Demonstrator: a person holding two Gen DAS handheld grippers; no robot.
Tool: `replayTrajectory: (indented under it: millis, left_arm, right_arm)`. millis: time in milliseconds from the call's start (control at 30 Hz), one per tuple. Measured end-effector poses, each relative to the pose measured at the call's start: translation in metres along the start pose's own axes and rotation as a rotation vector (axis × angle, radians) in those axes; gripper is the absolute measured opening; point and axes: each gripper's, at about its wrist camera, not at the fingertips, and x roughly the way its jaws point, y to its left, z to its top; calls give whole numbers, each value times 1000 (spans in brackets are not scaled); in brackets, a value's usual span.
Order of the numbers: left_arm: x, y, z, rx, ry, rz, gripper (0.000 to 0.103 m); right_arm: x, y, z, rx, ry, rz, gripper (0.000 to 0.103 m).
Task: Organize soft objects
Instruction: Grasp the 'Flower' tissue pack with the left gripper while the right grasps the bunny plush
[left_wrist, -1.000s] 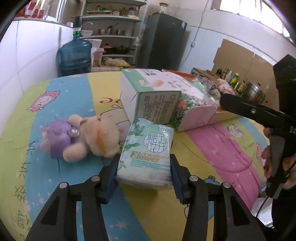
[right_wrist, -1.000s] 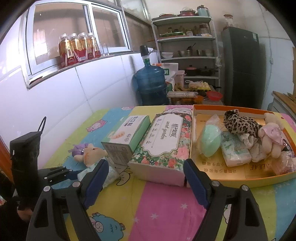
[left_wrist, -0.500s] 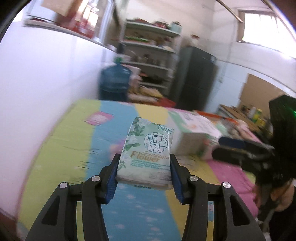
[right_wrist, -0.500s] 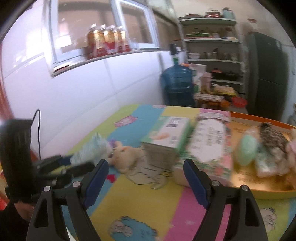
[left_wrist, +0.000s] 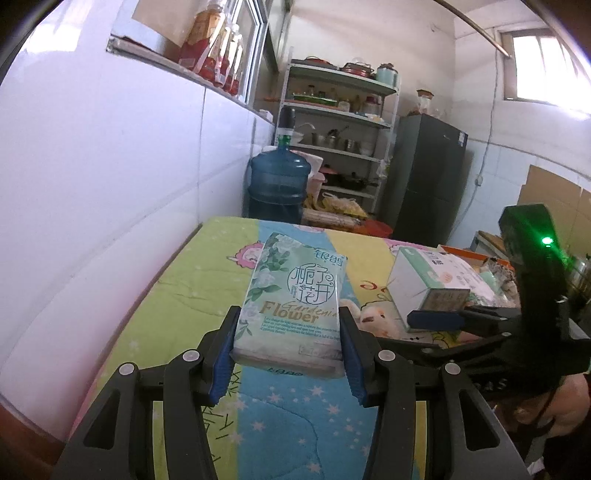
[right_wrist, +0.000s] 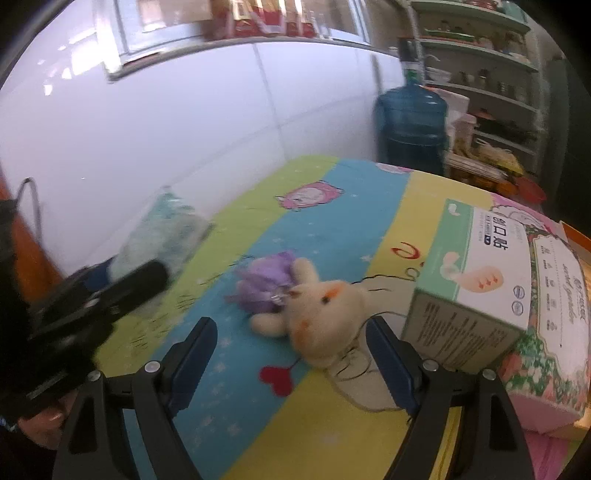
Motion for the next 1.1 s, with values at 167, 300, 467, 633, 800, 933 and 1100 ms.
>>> replayTrajectory:
  millis: [167,300,467,633,800,933,1100]
  left_arm:
    - [8,4,1,-10,9,-18,52]
    - [10,6,1,-14,8,-22,52]
    - [14,7,-2,-23,21,-35,52]
    - [15,7,-3,-32,25,-37,52]
    - [14,7,-2,-32,20,-25,52]
    - [12,6,-4,-32,15,-20,52]
    - [4,3,-5,-36,4,-13,52]
  right_arm:
    - [13,-4,-1,43,30,7,72]
    - [17,-7,0,68,44,-15,61]
    - [21,-13,4,76,50,-41,44]
    - [20,-11,5,60,39,-50,40]
    - [11,-7,4,62,18,-22,40]
    - [4,-2,5,53,2,-13,40]
    - [-7,4,5,28,-21,-23,40]
